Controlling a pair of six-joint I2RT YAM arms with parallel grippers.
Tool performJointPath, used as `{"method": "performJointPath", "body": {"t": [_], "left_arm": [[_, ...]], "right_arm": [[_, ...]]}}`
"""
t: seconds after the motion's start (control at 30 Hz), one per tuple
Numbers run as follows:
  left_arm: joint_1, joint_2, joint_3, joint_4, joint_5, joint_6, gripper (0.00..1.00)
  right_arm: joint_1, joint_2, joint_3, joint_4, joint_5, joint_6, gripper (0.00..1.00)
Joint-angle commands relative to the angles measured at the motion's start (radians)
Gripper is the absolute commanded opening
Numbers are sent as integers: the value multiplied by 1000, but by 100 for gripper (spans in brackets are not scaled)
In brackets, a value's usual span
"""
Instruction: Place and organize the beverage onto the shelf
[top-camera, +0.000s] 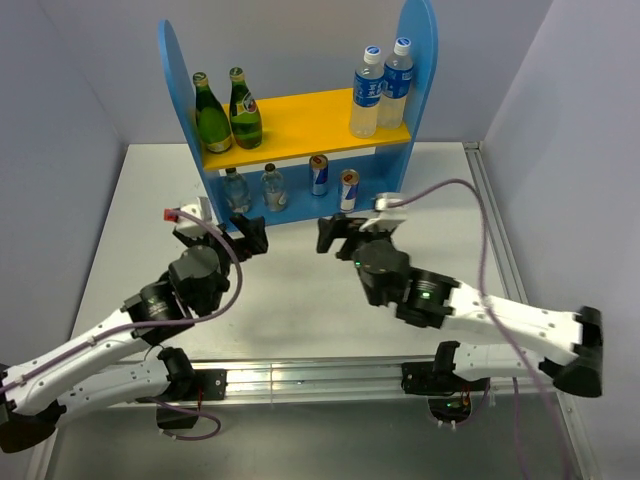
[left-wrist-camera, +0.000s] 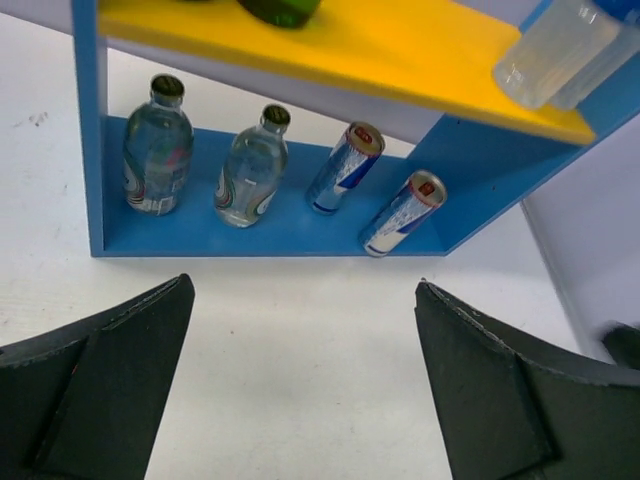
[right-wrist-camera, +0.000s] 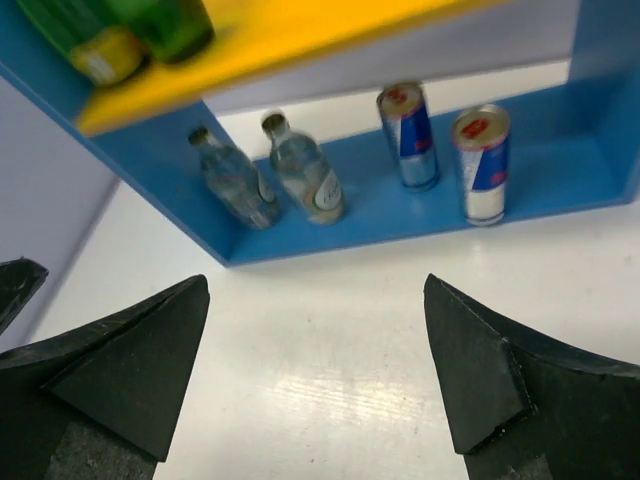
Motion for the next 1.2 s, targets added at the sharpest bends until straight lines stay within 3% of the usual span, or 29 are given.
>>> {"method": "performJointPath", "body": {"t": [0.0,0.03,0.23,0.33,0.6,1.17], "left_arm": [[-8,13,175,-271,-71,-69,99],[-8,14,250,-327,-72,-69,99],[-10,33,515,-506,-14,-50,99],[-10,51,575,-582,-9,-79,99],[-10,43,571,-592,11,-75,99],[-10,36,516,-530,-3,-32,99]], "right_arm": [[60,-173,113,-367,161,32,95],[70,-206,156,-452,172,36,95],[86,-398,288,-599,117,-14,100],[84,-427,331,-665,117,9,100],[84,-452,320,-702,117,30,100],[84,-459,270,-605,92,-33,100]]}}
